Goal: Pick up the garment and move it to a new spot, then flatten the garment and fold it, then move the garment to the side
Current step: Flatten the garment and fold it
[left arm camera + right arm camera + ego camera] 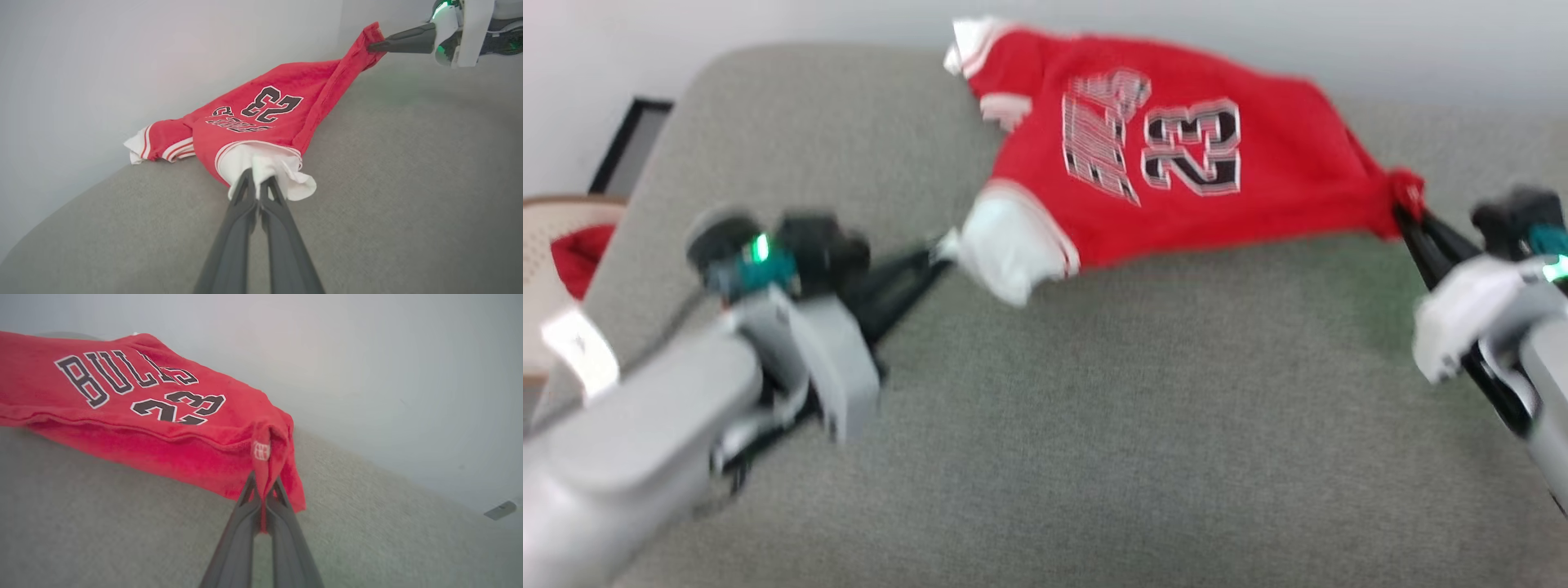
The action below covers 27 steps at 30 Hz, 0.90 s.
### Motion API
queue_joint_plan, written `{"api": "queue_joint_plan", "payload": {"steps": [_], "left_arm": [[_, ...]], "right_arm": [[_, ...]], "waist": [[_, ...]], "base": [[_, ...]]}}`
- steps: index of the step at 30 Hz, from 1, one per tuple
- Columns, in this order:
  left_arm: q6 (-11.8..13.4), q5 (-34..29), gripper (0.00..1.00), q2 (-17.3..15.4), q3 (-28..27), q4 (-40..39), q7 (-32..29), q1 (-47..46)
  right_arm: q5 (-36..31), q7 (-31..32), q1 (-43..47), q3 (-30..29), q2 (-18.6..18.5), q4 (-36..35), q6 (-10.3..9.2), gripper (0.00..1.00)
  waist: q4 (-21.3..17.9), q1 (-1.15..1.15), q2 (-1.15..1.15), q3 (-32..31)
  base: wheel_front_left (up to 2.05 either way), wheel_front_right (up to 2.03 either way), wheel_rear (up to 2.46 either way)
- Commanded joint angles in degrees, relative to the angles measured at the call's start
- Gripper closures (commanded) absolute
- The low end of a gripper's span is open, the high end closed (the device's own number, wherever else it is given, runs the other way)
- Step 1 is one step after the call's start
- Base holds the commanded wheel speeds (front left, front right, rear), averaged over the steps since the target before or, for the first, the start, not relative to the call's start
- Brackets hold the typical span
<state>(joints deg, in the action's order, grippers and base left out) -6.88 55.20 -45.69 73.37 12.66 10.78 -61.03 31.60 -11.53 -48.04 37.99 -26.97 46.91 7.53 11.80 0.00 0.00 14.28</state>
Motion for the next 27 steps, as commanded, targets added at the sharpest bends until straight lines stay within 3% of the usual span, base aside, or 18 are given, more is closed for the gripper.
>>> {"api": "queue_joint_plan", "payload": {"steps": [1, 6, 9, 15, 19, 27], "left_arm": [[0.6, 0.1, 1.0, -0.5, 0.0, -1.1, -0.1, 1.7], [5.2, -1.2, 1.0, -5.2, 0.0, -9.4, -2.2, 11.4], [8.8, -1.4, 1.0, -8.3, 0.0, -15.1, -3.8, 19.0], [14.0, 3.3, 1.0, -12.1, 0.0, -20.2, -4.3, 29.1], [17.2, 5.9, 1.0, -14.3, 0.0, -22.3, -2.9, 33.9], [23.1, 14.2, 1.0, -16.5, -0.1, -26.3, -2.4, 43.1]], "right_arm": [[0.9, 0.2, 1.8, 0.1, -0.8, -1.1, -0.07, 1.0], [4.1, 2.4, 11.2, -1.7, -5.7, -9.9, -0.07, 1.0], [6.4, 6.8, 19.9, -2.7, -8.9, -18.1, -0.07, 1.0], [10.8, 15.0, 34.3, -5.1, -13.1, -31.9, -0.07, 1.0], [13.5, 19.4, 42.9, -8.9, -14.9, -39.3, -0.07, 1.0], [16.4, 27.6, 56.6, -14.4, -13.9, -51.3, -0.06, 1.0]], "waist": [[-0.6, 0.0, 0.0, -4.3], [-1.2, 0.0, 0.0, -6.9], [-1.7, 0.0, 0.0, -8.5], [-2.3, 0.0, 0.0, -10.1], [-2.7, 0.0, 0.0, -10.2], [-3.7, 0.0, 0.0, -9.8]], "base": [[0.0, 0.0, 0.0], [0.0, 0.0, 0.0], [0.0, 0.0, 0.0], [0.0, 0.0, 0.0], [0.0, 0.0, 0.0], [0.0, 0.0, 0.0]]}}
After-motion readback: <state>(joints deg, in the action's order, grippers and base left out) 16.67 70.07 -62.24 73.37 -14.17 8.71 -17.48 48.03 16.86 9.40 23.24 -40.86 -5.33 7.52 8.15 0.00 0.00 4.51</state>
